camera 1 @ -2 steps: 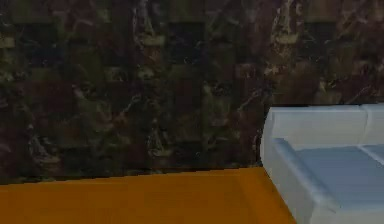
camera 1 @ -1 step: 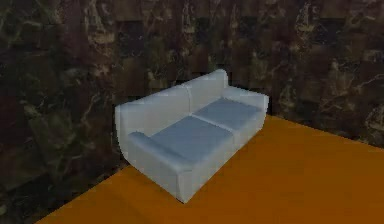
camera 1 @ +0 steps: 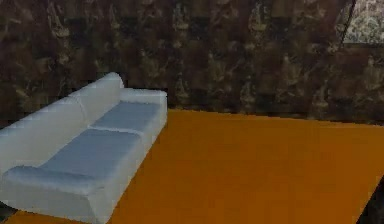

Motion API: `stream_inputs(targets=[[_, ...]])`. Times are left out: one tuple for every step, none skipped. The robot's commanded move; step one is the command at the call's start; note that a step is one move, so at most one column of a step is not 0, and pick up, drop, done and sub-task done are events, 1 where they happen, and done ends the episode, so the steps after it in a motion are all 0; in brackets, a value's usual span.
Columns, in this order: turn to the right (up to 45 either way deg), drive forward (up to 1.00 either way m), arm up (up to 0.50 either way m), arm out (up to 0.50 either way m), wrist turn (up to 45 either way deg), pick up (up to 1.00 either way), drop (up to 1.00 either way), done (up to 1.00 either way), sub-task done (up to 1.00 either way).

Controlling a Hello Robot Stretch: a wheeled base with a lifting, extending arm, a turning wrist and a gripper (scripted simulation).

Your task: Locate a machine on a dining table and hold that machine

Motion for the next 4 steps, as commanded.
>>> stream_inputs(targets=[[0.0, 0.85, 0.00, 0.00, 0.0, 0.00, 0.00, 0.00, 0.00], [45.0, 0.00, 0.00, 0.00, 0.0, 0.00, 0.00, 0.00, 0.00], [18.0, 0.00, 0.00, 0.00, 0.0, 0.00, 0.00, 0.00, 0.00], [0.0, 0.60, 0.00, 0.00, 0.0, 0.00, 0.00, 0.00, 0.00]])
